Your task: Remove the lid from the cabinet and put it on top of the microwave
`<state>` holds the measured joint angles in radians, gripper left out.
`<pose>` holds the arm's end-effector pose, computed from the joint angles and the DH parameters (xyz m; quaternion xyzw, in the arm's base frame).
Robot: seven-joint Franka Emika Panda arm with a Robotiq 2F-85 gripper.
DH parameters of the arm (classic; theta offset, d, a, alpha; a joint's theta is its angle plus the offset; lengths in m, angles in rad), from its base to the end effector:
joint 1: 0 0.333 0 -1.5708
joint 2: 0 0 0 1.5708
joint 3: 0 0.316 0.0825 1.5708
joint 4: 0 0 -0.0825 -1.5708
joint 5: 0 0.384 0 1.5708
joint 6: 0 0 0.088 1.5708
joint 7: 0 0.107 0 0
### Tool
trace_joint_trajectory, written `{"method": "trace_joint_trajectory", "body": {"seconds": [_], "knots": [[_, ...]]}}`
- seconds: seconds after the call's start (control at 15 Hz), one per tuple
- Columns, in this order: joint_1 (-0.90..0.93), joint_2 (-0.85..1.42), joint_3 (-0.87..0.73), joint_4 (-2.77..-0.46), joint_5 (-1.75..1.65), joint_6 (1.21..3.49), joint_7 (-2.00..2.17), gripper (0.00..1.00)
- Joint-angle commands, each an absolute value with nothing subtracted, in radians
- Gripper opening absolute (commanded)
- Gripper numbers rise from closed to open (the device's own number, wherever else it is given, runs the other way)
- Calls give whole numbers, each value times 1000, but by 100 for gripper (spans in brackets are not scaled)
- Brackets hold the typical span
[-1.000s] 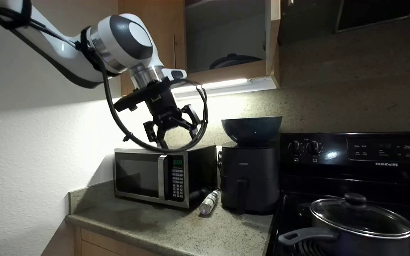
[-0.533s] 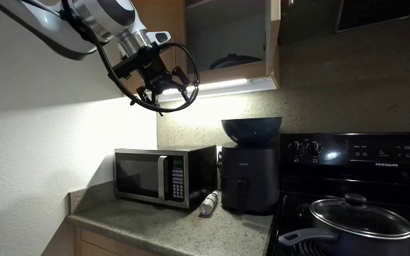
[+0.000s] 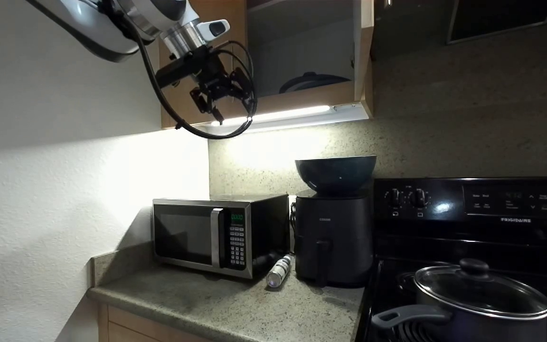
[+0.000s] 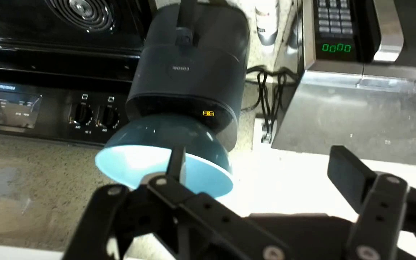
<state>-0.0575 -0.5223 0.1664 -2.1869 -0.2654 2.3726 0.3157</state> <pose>0.4386 0.0631 0.6670 0.9272 -0.0343 0.3628 0.0867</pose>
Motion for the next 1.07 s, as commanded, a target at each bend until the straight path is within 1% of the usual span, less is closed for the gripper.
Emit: {"method": "trace_joint_trajectory", "body": {"seconds": [0.0, 0.13, 0.2, 0.53, 0.67, 1.0], "knots": [[-120, -400, 196, -1988, -267, 2405, 457, 100], [-151, -366, 196, -1921, -286, 2435, 535, 100], [-113, -416, 179, -1988, -268, 2403, 461, 100], [-112, -398, 178, -1968, -269, 2403, 468, 100], [-125, -364, 186, -1920, -239, 2440, 569, 100], [-165, -245, 203, -1687, -281, 2417, 826, 100]]}}
